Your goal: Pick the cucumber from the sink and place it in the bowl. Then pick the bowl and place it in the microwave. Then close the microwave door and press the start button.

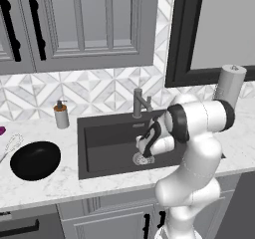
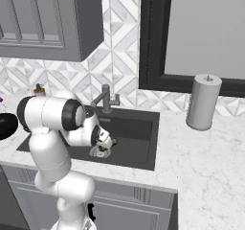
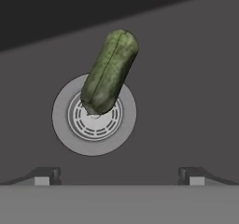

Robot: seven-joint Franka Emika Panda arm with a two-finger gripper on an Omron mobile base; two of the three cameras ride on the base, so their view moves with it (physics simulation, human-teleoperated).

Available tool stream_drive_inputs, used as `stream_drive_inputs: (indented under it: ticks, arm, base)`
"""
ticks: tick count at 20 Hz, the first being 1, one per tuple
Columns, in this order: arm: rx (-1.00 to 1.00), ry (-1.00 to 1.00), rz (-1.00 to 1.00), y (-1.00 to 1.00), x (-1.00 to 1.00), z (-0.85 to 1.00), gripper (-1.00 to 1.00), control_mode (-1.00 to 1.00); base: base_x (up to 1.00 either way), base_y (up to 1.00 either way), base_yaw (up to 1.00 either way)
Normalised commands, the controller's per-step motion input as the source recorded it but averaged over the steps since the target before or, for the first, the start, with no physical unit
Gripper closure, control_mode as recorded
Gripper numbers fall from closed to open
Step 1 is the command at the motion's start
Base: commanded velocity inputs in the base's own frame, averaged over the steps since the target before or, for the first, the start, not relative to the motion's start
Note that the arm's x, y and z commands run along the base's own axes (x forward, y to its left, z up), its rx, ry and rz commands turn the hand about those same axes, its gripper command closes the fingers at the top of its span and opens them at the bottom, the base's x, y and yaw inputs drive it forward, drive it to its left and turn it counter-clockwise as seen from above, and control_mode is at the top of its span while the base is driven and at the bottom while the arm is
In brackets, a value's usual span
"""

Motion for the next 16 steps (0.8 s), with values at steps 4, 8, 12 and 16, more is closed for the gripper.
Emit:
stream_drive_inputs:
  ticks: [4, 8, 12, 16]
  arm:
    - [0.0, 0.0, 0.0, 0.0, 0.39, -0.32, -1.0, -1.0]
    - [0.0, 0.0, 0.0, 0.0, 0.38, -0.23, -1.0, -1.0]
    - [0.0, 0.0, 0.0, 0.0, 0.36, -0.21, -1.0, -1.0]
    - [0.0, 0.0, 0.0, 0.0, 0.35, -0.29, -1.0, -1.0]
  base:
    - [0.0, 0.0, 0.0]
    - [0.0, 0.0, 0.0]
    - [0.0, 0.0, 0.0]
    - [0.0, 0.0, 0.0]
